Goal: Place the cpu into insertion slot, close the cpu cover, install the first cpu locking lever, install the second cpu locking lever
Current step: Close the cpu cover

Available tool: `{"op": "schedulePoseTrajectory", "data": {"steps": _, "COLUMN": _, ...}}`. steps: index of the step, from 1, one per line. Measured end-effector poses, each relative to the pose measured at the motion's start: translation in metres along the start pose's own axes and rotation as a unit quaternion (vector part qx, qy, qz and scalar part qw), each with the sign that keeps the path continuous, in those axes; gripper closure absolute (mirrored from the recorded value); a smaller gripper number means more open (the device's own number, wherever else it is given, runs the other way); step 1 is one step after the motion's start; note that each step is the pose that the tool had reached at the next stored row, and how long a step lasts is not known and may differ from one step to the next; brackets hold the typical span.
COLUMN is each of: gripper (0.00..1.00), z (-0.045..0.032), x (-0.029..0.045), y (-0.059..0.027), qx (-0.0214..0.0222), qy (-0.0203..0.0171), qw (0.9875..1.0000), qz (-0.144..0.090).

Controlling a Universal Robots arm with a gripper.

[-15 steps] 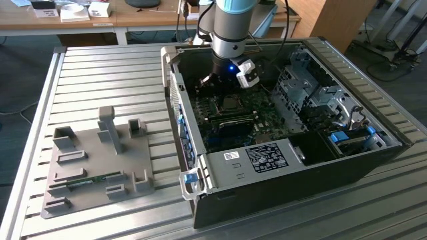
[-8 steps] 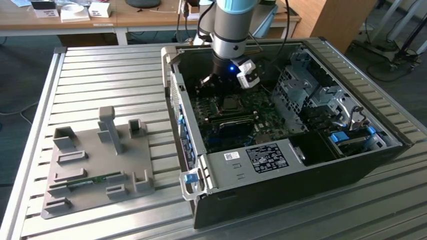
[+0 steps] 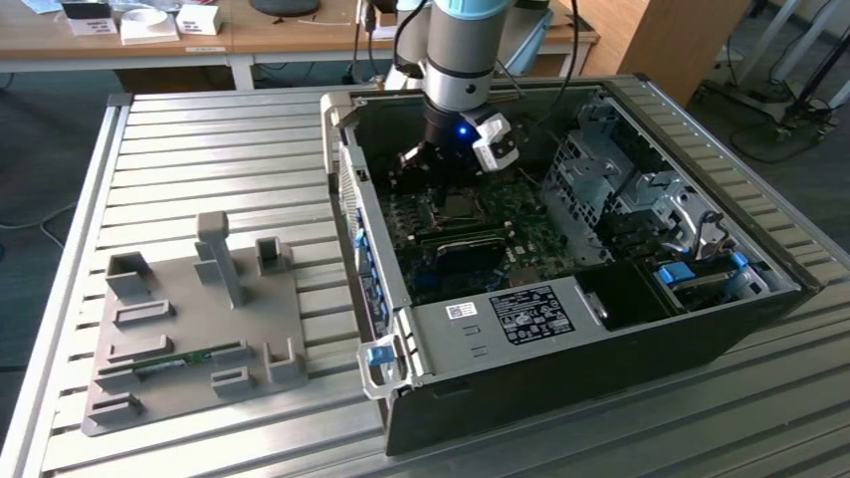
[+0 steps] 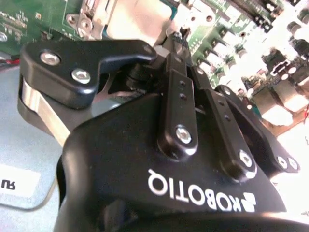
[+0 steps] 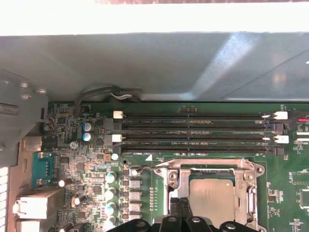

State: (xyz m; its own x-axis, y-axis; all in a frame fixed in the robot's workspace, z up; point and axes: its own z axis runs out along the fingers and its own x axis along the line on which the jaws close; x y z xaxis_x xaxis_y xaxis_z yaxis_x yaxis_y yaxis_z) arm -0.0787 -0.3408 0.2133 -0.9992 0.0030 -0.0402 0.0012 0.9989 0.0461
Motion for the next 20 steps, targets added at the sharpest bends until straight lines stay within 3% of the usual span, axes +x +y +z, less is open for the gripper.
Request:
{"op": "schedulePoseTrajectory", "data": {"steps": 4, "gripper": 0.89, "z": 0.0010, "x": 0.0000, "y": 0.0003, "qx": -0.0043, "qy": 0.0000, "qw": 1.0000, "qz": 0.000}}
{"op": "schedulePoseTrajectory", "data": {"steps": 13, "gripper": 0.89, "z": 0.0099, "x": 0.0004, "y": 0.0002, "qx": -0.0045, "qy": 0.0001, "qw": 1.0000, "qz": 0.000}}
{"op": "schedulePoseTrajectory", "data": {"steps": 20, "gripper": 0.89, "z": 0.0115, "x": 0.0004, "y": 0.0002, "qx": -0.0046, "qy": 0.0000, "qw": 1.0000, "qz": 0.000}}
